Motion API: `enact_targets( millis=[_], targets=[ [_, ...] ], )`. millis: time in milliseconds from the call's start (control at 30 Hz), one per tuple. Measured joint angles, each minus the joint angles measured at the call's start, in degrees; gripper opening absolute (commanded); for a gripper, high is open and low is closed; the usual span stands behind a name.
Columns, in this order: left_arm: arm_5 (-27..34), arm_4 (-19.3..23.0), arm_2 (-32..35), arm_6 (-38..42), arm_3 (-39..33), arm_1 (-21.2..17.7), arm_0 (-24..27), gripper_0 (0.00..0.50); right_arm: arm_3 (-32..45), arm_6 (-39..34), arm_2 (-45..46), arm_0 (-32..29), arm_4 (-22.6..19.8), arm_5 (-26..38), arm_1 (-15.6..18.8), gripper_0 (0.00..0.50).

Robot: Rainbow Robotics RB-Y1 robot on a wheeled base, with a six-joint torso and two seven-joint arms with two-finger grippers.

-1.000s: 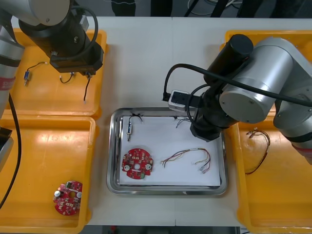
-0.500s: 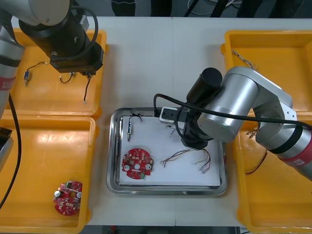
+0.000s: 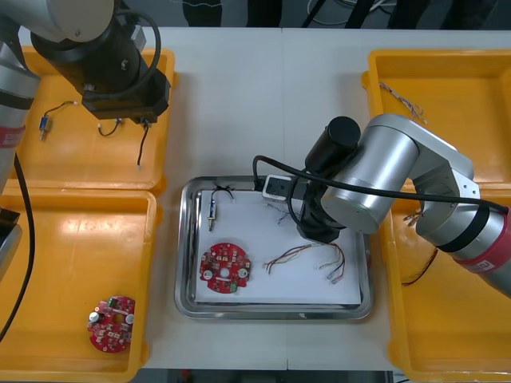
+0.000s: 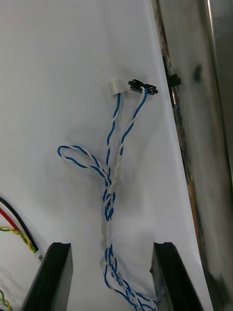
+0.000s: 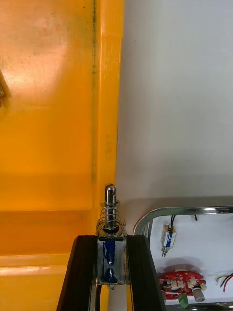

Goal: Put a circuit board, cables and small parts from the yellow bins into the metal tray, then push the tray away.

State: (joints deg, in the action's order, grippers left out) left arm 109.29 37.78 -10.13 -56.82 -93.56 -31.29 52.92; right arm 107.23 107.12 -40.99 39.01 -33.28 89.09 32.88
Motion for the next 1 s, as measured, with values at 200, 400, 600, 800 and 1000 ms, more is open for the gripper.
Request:
enact_targets(
  millis=[200,400,600,800,1000],
  targets=[
    [0.0,0.03,0.0,0.0,-0.04,0.0,0.0,0.0,0.02,-0.01,0.0,0.02,0.13,0.13,0.0,0.5],
    [0.0,0.27,0.0,0.0,-0.12,0.0,0.0,0.0,1.34,-0.01,0.85,0.19,-0.19,4.59,-0.03,0.5],
    [0.0,0.4,0.0,0.01,-0.23,0.0,0.0,0.0,5.79,-0.02,4.74,0.19,-1.0,11.66,-0.18,0.5],
    [0.0,0.47,0.0,0.01,-0.31,0.0,0.0,0.0,12.0,-0.03,8.97,0.19,-1.31,20.27,-0.53,0.5],
    [0.01,0.58,0.0,0.01,-0.39,0.0,0.0,0.0,17.49,-0.08,13.91,0.19,-2.73,20.67,-0.59,0.5]
  ],
)
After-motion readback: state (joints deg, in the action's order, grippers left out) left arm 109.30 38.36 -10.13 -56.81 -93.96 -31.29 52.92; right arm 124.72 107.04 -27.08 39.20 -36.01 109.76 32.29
